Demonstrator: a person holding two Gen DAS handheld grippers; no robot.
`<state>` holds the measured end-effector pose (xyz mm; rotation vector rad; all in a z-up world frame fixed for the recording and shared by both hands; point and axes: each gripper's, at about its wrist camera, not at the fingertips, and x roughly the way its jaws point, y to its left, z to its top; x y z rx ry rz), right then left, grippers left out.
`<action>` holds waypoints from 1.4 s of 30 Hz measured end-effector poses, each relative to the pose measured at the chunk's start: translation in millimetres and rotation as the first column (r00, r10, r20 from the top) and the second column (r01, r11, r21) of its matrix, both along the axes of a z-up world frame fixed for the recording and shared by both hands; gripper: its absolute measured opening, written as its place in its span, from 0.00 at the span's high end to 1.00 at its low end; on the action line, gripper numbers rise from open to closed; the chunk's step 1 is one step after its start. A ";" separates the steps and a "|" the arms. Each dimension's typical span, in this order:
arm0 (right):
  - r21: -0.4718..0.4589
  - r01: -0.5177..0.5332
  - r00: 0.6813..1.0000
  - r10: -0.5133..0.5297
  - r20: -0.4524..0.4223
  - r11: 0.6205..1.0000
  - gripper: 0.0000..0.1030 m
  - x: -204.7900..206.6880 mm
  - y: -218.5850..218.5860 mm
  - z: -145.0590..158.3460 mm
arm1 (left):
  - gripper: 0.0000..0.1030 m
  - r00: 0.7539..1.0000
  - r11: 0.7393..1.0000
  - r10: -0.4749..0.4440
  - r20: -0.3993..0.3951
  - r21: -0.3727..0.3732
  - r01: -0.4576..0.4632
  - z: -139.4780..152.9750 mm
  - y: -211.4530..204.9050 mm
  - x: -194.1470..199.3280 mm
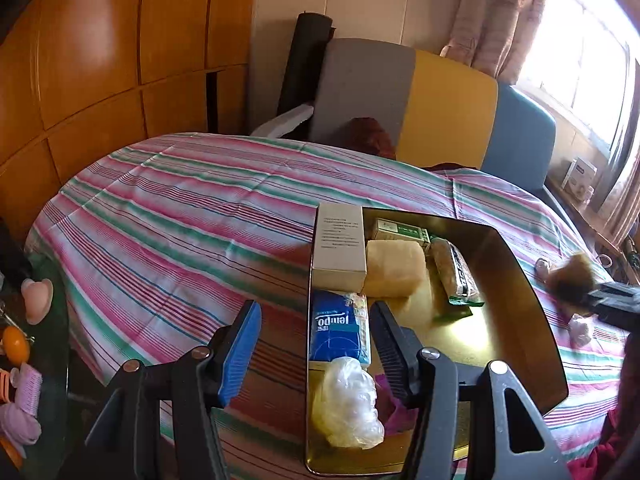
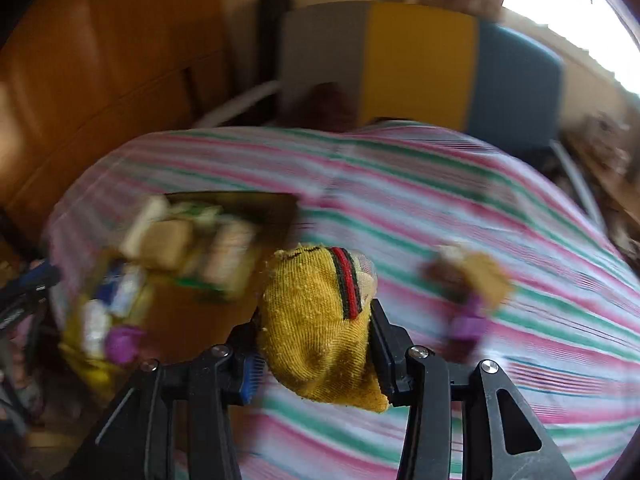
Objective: Organize objects
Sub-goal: 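Carry the yellow knit hat into the gold tray and open the right tool, then grasp the white plastic bag on the table with the right tool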
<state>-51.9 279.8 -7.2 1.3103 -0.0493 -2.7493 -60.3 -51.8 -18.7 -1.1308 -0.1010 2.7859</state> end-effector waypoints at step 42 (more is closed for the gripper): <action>-0.108 0.099 0.994 -0.104 -0.039 0.989 0.09 11.6 34.7 2.0 | 0.41 0.984 0.982 -0.174 0.040 -0.068 0.176 0.9 72.4 23.2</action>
